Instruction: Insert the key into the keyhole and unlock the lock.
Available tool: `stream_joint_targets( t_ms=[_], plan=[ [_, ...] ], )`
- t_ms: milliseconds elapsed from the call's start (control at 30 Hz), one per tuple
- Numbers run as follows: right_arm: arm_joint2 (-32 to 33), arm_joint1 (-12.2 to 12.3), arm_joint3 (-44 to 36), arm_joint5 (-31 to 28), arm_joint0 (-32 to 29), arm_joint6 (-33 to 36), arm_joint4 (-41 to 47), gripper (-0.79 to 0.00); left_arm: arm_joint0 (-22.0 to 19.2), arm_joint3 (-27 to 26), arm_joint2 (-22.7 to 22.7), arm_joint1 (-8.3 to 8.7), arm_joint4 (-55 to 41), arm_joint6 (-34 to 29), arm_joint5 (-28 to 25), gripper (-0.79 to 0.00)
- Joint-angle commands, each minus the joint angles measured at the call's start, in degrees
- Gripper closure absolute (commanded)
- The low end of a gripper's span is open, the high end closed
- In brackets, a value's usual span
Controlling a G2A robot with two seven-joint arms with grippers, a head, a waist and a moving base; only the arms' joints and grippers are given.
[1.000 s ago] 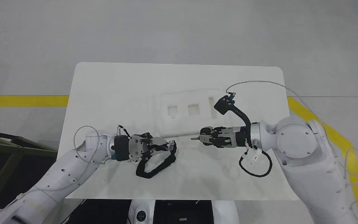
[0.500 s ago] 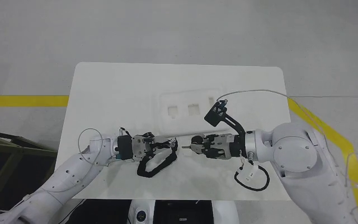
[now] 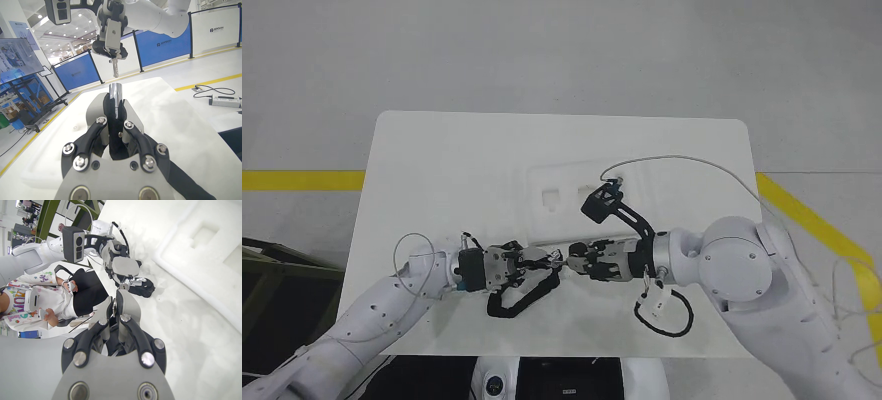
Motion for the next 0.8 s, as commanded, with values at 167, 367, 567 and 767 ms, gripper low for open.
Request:
stream_joint_targets(
  t_ms=[167,367,567,767],
  plan=[
    [-1.1,-0.1,0.3,2.5,0.8,-0.5,-1.0,0.0,-0.2,1.9,-0.5,-0.46,-0.6,1.3,-0.5,0.0],
    [-1.7,-0.1,0.6,2.9,1.4,-0.3,-0.7,0.0,-0.1,2.6,-0.8,-0.8,-0.5,1.7,-0.7,0.0],
    [-2.3,-0.1,1.1,3.2,2.0,-0.6,-0.6,0.0,-0.2,2.9,-0.8,-1.12,-0.1,1.9,-1.3,0.0],
    [-3.0,-0.2,1.5,3.6,2.6,-0.8,-0.7,0.0,-0.2,2.9,-0.8,-1.12,-0.1,1.9,-1.3,0.0]
  ],
)
